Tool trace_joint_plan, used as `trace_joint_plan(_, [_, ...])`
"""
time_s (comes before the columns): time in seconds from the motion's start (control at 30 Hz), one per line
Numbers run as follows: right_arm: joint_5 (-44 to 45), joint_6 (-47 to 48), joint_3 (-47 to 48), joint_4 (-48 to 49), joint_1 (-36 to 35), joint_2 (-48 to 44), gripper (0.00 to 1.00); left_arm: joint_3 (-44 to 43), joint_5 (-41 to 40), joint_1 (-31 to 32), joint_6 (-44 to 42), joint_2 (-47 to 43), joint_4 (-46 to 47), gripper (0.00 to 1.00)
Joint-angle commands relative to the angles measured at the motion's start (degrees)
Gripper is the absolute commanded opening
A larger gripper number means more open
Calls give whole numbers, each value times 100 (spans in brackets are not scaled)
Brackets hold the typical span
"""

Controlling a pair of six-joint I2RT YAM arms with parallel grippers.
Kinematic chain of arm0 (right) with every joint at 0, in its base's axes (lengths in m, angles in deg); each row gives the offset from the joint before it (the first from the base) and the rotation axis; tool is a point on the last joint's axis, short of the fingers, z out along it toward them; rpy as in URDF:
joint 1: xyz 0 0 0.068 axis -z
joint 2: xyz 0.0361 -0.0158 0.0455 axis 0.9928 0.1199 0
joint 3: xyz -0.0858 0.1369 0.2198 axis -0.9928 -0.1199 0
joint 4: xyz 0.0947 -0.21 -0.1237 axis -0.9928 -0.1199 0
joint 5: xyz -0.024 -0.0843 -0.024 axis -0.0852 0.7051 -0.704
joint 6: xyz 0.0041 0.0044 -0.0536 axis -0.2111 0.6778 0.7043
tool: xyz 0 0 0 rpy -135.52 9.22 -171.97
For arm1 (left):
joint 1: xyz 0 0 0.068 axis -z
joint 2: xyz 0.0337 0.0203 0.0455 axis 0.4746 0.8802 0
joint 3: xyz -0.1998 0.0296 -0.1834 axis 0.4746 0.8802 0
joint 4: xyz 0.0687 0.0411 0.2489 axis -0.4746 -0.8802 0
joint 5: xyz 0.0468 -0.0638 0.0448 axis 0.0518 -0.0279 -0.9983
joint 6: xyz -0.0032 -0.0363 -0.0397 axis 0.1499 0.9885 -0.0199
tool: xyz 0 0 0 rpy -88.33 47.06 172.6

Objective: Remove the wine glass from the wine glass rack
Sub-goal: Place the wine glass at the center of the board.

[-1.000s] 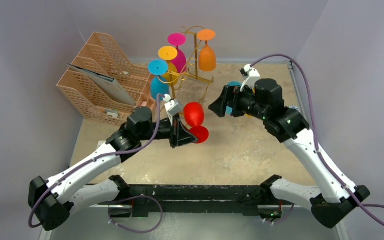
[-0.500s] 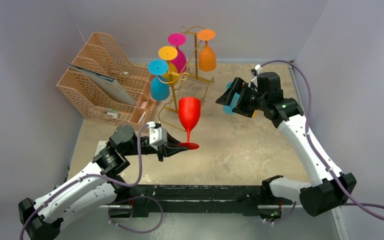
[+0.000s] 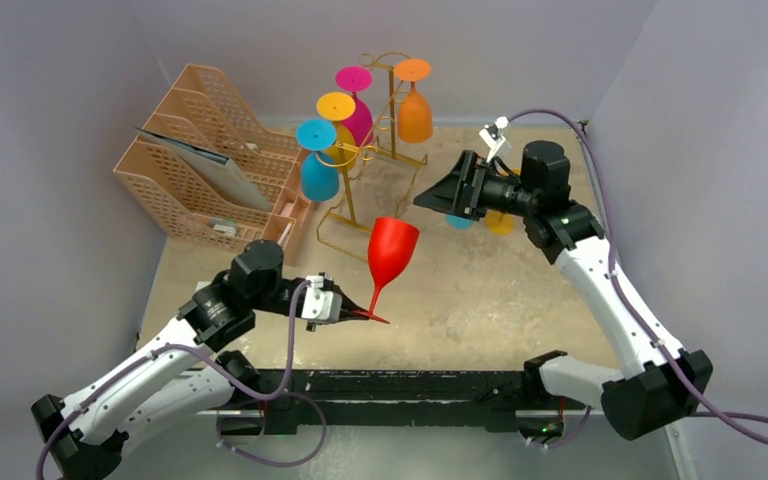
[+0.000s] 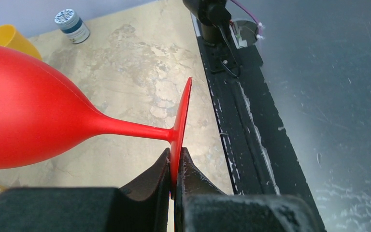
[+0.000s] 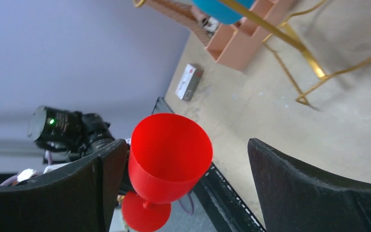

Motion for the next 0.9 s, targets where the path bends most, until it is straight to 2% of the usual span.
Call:
trace_joint_plan(0.0, [-1395,-173,358,817,-12,332,94,-497,445,-19,-882,72,-841,0])
trace_joint_plan(0.1, [-2236,-476,519,1079,-60,658,87,-563,485,-19,-918,105,-978,0])
trace_joint_plan(0.23, [-2673,-448,497,1230,-195,690,81,-591,494,-19,-895,149,-941,0])
trace_joint_plan(0.33, [-2775,-39,608,738,-328,684,80,-634,486,-19,-887,215,-885,0])
trace_joint_plan(0.47, [-3098,372,837,14,-476,868,70,-694,495,-19,-891,368,-849,0])
trace_joint_plan(0.73, [-3256,905,812,-529,-576,856,64,-753,614,-19,-845,430,-827,0])
trace_joint_plan(0.87, [-3393,1230,832,-813,-575,897,57,-776,632,-19,-838,384,-818,0])
